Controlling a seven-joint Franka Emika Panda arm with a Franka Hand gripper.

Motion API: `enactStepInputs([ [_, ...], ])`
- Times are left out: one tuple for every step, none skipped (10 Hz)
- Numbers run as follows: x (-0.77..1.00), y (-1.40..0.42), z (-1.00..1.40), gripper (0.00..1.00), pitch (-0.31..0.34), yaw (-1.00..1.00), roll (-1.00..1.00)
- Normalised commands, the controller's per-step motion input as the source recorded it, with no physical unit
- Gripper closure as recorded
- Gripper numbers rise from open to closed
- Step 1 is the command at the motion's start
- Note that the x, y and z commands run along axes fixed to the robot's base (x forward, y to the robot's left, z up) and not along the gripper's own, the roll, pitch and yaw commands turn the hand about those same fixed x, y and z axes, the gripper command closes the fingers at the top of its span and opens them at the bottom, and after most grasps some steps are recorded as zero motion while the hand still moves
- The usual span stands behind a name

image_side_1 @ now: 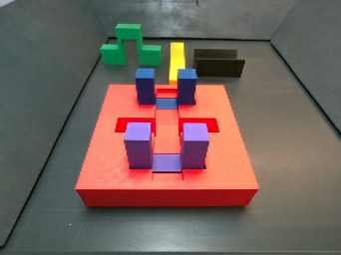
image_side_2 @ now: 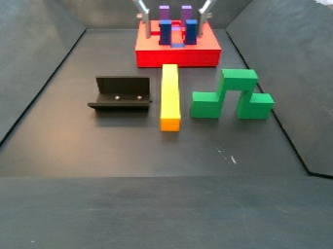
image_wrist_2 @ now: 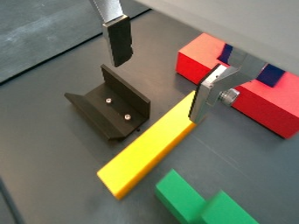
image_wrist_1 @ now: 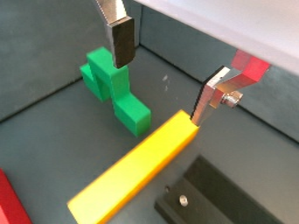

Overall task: Pick up the yellow object. Move up. Move to above the board. Insert the yellow object.
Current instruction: Pick up the yellow object.

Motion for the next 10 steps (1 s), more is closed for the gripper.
enactStepInputs([
  [0.27,-0.20,-0.39,0.00,-0.070,0.06,0.02],
  [0.15,-0.13,-0.49,0.00,-0.077,0.05,0.06],
  [0.06,-0.05,-0.53,0.00,-0.074,0.05,0.09],
  [0.02,-0.02,-0.54,0.00,-0.091,0.04,0.09],
  [0.03,-0.04,-0.52,0.00,-0.090,0.05,0.08],
  [0.06,-0.05,-0.44,0.00,-0.061,0.05,0.09],
  [0.03,-0.06,-0.38,0.00,-0.049,0.07,0.08],
  [0.07,-0.11,-0.33,0.00,-0.043,0.07,0.06],
  [0.04,-0.11,-0.35,0.00,-0.054,0.05,0.06],
  [0.00,-0.07,-0.37,0.00,-0.054,0.03,0.07],
])
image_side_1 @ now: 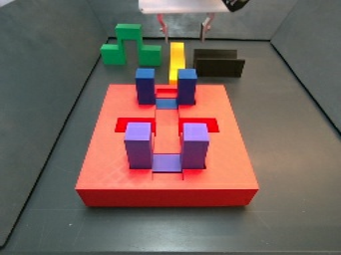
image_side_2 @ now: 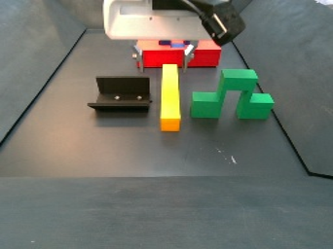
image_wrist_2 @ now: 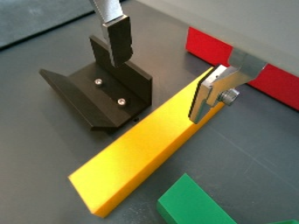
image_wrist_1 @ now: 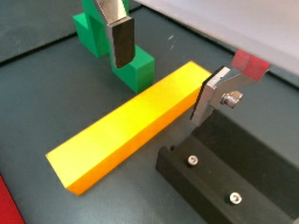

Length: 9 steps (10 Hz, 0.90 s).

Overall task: Pick up the yellow object. Move up. Move to above the board. Insert the yellow object.
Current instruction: Pick up the yellow object.

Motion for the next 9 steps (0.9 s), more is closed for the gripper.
enactStepInputs([
  [0.00,0.00,-0.35,0.00,-0.037,0.00,0.10],
  [0.00,0.00,-0.33,0.00,-0.020,0.00,0.11],
  [0.00,0.01,-0.31,0.00,-0.001,0.00,0.14],
  [0.00,0.00,-0.30,0.00,0.000,0.00,0.12],
  [0.00,0.00,-0.31,0.00,0.000,0.00,0.12],
  [0.00,0.00,-0.30,0.00,0.000,0.00,0.12],
  [0.00,0.00,-0.30,0.00,0.000,0.00,0.13],
  [0.00,0.00,-0.28,0.00,0.000,0.00,0.12],
  [0.00,0.00,-0.23,0.00,0.000,0.00,0.12],
])
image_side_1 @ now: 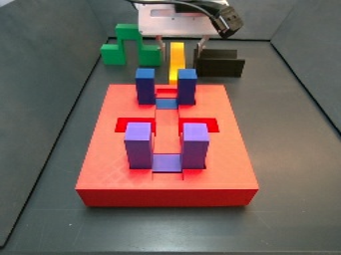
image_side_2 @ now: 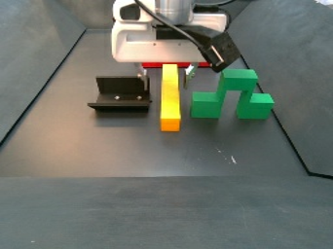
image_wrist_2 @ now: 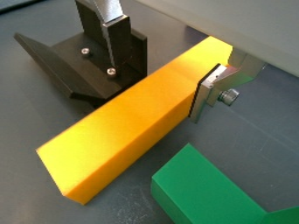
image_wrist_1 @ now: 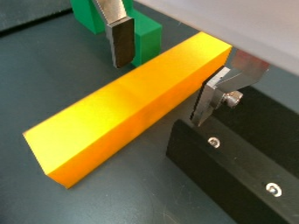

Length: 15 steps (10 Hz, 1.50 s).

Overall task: Pick up the yellow object. Move up. Move to above the board. Insert the yellow object.
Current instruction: Pick up the yellow object.

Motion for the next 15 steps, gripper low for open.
enactStepInputs([
  [0.00,-0.03,-0.15,0.00,0.000,0.00,0.12],
  [0.00,-0.06,-0.14,0.00,0.000,0.00,0.16],
  [0.00,-0.04,-0.15,0.00,0.000,0.00,0.14],
  [-0.06,0.00,-0.19,0.00,0.000,0.00,0.11],
  [-0.10,0.00,-0.19,0.00,0.000,0.00,0.10],
  [-0.10,0.00,-0.14,0.00,0.000,0.00,0.10],
  [-0.07,0.00,-0.10,0.00,0.000,0.00,0.09],
  [0.00,-0.04,-0.05,0.00,0.000,0.00,0.08],
  [0.00,-0.05,-0.03,0.00,0.000,0.00,0.09],
  [0.00,-0.06,-0.04,0.00,0.000,0.00,0.12],
  [0.00,-0.01,-0.05,0.00,0.000,0.00,0.11],
  [0.00,0.00,0.00,0.00,0.000,0.00,0.09],
  [0.00,0.00,-0.08,0.00,0.000,0.00,0.07],
  [0.00,0.00,-0.20,0.00,0.000,-0.01,0.08],
  [0.00,0.00,-0.17,0.00,0.000,0.00,0.09],
])
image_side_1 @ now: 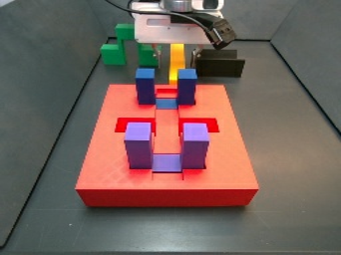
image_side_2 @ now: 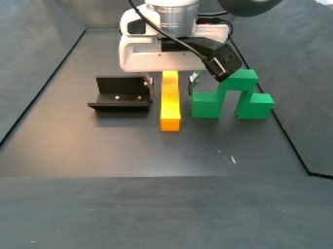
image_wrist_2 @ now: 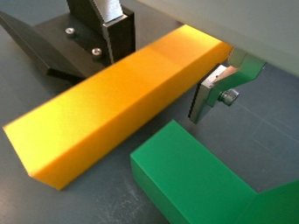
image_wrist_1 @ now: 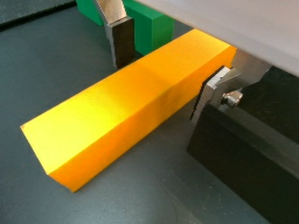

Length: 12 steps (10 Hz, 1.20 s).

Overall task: Pick up the yellow object. Move up. Move to above the board. Insert the yellow object.
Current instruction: Pick up the yellow object.

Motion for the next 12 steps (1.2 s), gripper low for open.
enactStepInputs([
  [0.00,0.00,-0.14,0.00,0.000,0.00,0.09],
  [0.00,0.00,0.00,0.00,0.000,0.00,0.00],
  [0.00,0.00,0.00,1.00,0.000,0.00,0.00],
  [0.00,0.00,0.00,1.00,0.000,0.00,0.00],
  [0.00,0.00,0.00,1.00,0.000,0.00,0.00],
  [0.00,0.00,0.00,1.00,0.000,0.00,0.00],
  [0.00,0.00,0.00,1.00,0.000,0.00,0.00],
  [0.00,0.00,0.00,1.00,0.000,0.00,0.00],
  [0.00,0.00,0.00,1.00,0.000,0.00,0.00],
  [0.00,0.00,0.00,1.00,0.000,0.00,0.00],
  [0.00,0.00,0.00,1.00,0.000,0.00,0.00],
  [0.00,0.00,0.00,1.00,0.000,0.00,0.00],
])
